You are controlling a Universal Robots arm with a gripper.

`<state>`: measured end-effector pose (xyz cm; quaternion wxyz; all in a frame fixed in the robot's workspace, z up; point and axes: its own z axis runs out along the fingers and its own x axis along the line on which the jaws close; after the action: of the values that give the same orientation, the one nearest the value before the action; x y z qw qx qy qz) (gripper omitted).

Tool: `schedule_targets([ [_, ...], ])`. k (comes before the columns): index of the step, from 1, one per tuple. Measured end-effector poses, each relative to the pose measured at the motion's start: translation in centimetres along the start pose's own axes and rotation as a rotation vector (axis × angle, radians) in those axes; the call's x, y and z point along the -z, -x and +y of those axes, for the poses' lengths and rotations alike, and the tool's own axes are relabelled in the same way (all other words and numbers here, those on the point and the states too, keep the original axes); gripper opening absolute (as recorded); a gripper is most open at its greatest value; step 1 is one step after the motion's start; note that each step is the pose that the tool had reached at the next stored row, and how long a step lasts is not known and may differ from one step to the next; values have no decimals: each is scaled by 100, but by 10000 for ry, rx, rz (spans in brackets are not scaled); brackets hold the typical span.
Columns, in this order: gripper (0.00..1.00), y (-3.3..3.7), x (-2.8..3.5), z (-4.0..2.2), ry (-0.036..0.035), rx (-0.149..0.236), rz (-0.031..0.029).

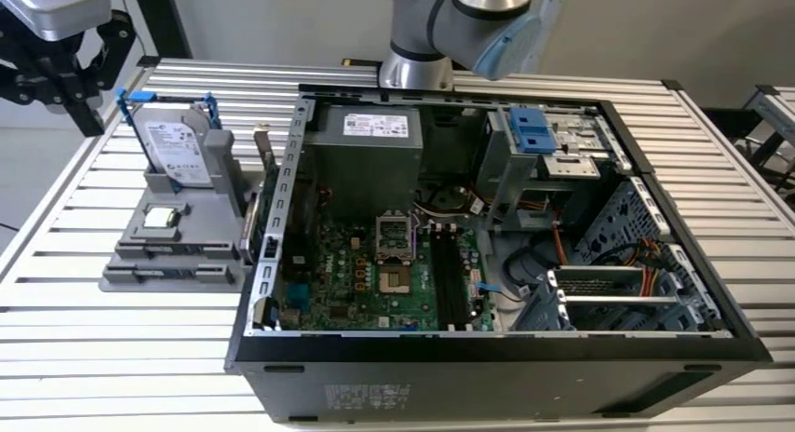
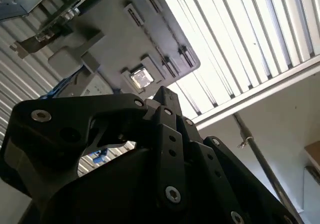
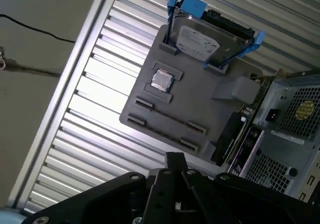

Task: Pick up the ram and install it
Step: 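Pick up the ram and move it above insertion slot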

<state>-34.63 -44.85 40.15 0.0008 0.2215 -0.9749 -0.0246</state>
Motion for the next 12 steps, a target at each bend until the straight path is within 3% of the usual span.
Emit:
schedule_targets([
  [12,0,-1,1,0,16,1723,84],
])
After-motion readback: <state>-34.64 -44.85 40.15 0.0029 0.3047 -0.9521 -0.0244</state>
